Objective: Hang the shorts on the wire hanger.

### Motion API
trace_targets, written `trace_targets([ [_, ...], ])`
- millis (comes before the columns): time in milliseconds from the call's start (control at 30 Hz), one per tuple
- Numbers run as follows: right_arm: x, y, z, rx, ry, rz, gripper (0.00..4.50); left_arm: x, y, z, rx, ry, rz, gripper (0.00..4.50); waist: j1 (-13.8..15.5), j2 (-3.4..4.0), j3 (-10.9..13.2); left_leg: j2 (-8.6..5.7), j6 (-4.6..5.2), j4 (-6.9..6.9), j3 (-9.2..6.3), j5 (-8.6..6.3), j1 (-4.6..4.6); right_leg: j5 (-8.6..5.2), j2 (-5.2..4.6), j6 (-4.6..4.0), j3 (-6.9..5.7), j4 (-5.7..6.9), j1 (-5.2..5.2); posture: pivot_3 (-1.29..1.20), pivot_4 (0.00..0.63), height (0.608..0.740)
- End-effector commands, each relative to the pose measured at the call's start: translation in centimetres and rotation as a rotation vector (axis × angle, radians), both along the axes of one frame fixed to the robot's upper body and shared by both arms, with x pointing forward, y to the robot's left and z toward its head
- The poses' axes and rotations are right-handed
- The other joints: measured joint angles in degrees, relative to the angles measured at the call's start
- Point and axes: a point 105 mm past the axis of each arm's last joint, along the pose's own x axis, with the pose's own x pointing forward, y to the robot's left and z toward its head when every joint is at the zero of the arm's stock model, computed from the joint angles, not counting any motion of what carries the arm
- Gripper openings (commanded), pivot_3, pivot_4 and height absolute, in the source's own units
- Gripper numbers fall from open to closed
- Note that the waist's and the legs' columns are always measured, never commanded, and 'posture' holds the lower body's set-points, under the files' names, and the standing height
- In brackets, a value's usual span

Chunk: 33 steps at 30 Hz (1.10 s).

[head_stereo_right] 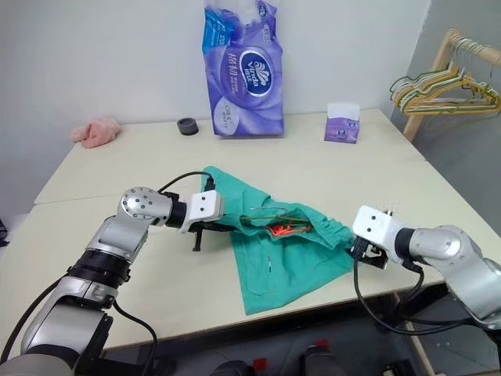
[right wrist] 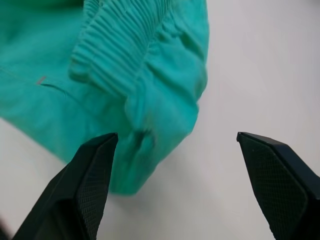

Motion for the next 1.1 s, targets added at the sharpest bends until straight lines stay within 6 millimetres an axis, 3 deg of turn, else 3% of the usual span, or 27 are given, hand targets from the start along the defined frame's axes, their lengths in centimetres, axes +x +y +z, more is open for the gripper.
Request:
trace_targets([
  [33,1.1,0.1,0.3,-0.09,-0.131,0.048,4.07,0.0,-0.5,1.1,-0.019,-0.028,-0.023,0.0,0.0,0.0,0.0,0.0,0.0,0.0,0.02,0.0,0.0,0.0,0.0,0.0,0.01,0.0,0.0,-0.12,0.053,0.74],
  [400,3.3,2.9,0.1,-0.035,-0.089,0.166,4.07,-0.6,-0.8,1.4,-0.034,-0.012,-0.061,0.0,0.0,0.0,0.0,-0.01,0.0,0.02,0.01,0.0,0.03,0.01,0.05,-0.03,0.02,0.05,0.01,-0.12,0.047,0.74],
  [500,2.8,3.3,-0.4,-0.034,0.0,0.219,3.52,-0.7,-0.9,1.7,-0.054,-0.014,-0.067,0.0,0.0,0.0,0.0,-0.01,0.0,0.02,0.0,0.0,0.03,0.02,0.04,-0.03,0.01,0.06,0.01,-0.11,0.047,0.74],
  [833,2.1,4.0,-0.9,-0.064,0.191,0.31,0.09,-1.0,-1.5,2.2,-0.093,-0.004,-0.092,0.0,0.0,0.01,0.0,-0.01,0.0,0.05,-0.07,0.0,0.06,0.02,0.03,-0.04,-0.03,0.11,0.03,-0.11,0.038,0.74],
  [1100,1.1,4.0,-0.7,-0.035,0.255,0.331,0.02,-1.3,-1.9,2.8,-0.181,0.033,-0.07,0.0,0.1,0.0,0.0,-0.02,-0.01,0.06,-0.07,0.0,0.05,0.02,-0.01,-0.04,-0.03,0.13,0.03,-0.1,0.034,0.74],
])
